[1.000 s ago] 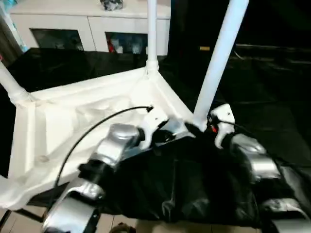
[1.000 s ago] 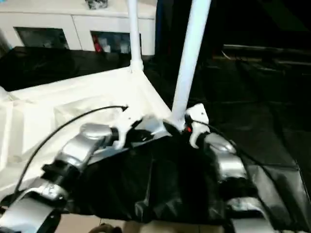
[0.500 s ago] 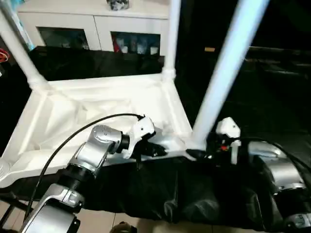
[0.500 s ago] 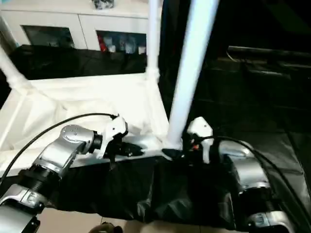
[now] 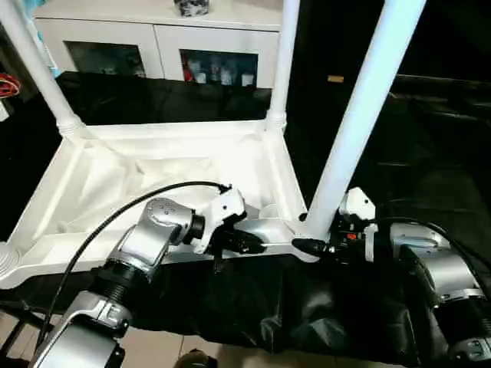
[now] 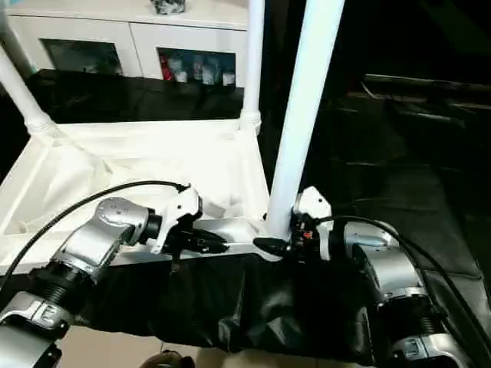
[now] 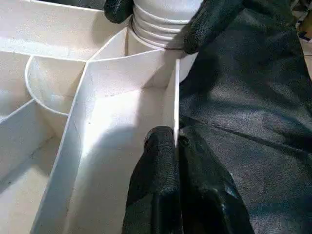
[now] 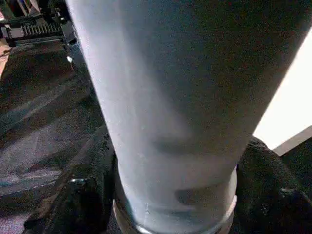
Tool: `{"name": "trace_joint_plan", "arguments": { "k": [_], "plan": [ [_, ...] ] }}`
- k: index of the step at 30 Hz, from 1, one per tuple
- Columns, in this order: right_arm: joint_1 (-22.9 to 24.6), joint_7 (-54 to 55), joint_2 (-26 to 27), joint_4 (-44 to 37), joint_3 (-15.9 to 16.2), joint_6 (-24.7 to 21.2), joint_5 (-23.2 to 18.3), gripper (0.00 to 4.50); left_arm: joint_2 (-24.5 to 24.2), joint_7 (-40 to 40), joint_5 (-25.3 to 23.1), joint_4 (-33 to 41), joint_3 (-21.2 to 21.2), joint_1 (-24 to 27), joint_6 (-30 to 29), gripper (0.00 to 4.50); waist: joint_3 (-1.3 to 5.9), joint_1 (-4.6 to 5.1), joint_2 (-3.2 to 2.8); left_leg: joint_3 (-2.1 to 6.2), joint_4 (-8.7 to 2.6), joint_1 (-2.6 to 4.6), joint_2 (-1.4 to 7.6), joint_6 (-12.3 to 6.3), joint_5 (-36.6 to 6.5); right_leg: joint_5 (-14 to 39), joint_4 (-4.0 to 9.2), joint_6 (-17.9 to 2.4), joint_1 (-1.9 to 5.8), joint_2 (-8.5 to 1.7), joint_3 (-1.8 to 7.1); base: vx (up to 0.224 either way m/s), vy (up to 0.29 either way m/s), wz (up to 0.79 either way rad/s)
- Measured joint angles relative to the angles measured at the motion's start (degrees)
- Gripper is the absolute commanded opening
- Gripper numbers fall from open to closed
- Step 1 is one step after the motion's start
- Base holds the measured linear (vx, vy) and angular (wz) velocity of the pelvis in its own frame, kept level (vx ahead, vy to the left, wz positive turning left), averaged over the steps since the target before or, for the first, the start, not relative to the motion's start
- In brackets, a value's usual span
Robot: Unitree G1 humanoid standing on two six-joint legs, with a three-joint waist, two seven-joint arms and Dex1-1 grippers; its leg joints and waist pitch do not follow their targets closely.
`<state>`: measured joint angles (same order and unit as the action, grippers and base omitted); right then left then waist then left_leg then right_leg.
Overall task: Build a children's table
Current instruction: Rotate leg to tighten
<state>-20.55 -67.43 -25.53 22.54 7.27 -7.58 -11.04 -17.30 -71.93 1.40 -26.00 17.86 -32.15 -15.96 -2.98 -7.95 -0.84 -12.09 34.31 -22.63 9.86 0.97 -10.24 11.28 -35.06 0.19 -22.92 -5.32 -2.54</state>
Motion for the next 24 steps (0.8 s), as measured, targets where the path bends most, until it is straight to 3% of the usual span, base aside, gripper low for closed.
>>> {"name": "trace_joint_plan", "arguments": {
  "k": [4, 7, 11, 17, 18, 22, 24],
  "plan": [
    [0.3, 2.0, 0.9, 0.1, -0.5, -0.1, 0.0, 2.72, 0.5, 1.8, -0.1, 0.0, 0.0, 0.0, -0.4, 0.00, 0.00, -0.03, -0.01, 0.00, 0.00, 0.02, 0.00, 0.00, 0.0, 0.0, -0.03, 0.0, 0.01, 0.00, 0.01, 0.000, 0.000, 0.00],
    [-0.5, 9.7, 4.2, 2.7, -2.7, 0.7, 1.6, 2.72, 2.7, 7.5, -1.2, -1.0, -1.4, 0.0, -1.3, 0.00, 0.01, 0.20, 0.04, 0.00, 0.03, 0.11, 0.00, 0.02, 0.0, 0.0, -0.09, -0.1, 0.06, 0.00, 0.03, 0.000, 0.000, 0.00],
    [-5.2, 25.1, 9.7, 10.0, -5.5, 1.6, 4.0, 2.70, 8.1, 18.2, -2.5, -4.5, -3.2, -2.6, -4.5, 0.00, 0.01, 1.67, 0.03, 0.00, 0.04, 0.15, -0.04, 0.10, 0.0, -0.1, -0.03, -0.2, 0.09, -0.01, 0.08, 0.000, 0.000, 0.00],
    [-7.8, 35.6, 13.4, 13.4, -8.3, 1.7, 4.5, 2.70, 12.2, 25.8, -2.9, -6.5, -4.0, -4.2, -6.0, 0.00, 0.11, 1.65, -0.13, 0.00, -0.03, 0.12, -0.04, 0.08, 0.1, -0.1, 0.01, -0.1, 0.07, -0.01, 0.04, 0.000, 0.000, 0.00],
    [-7.9, 36.0, 13.8, 13.7, -8.7, 2.0, 4.6, 3.26, 12.4, 26.1, -2.9, -6.5, -4.1, -4.2, -6.0, 0.00, 0.14, 1.60, -0.18, 0.00, -0.03, 0.12, -0.04, 0.08, 0.1, -0.1, 0.02, -0.1, 0.06, -0.01, 0.04, 0.000, 0.000, 0.00],
    [-8.0, 36.6, 14.8, 14.6, -9.2, 3.9, 4.7, 3.46, 12.4, 26.5, -3.1, -6.3, -4.1, -4.2, -5.7, 0.00, 0.18, 1.63, -0.35, 0.00, -0.03, 0.05, -0.04, 0.07, 0.1, 0.0, 0.06, -0.1, 0.02, -0.01, 0.03, 0.000, 0.000, 0.00],
    [-7.7, 36.4, 14.8, 14.4, -9.0, 4.3, 4.7, 3.85, 12.2, 26.5, -3.3, -5.4, -4.1, -3.4, -5.3, 0.00, 0.23, 1.67, -0.57, 0.00, -0.03, 0.05, -0.04, 0.07, 0.1, 0.0, 0.09, -0.1, 0.04, -0.01, 0.03, 0.000, 0.000, 0.00]
  ]
}}
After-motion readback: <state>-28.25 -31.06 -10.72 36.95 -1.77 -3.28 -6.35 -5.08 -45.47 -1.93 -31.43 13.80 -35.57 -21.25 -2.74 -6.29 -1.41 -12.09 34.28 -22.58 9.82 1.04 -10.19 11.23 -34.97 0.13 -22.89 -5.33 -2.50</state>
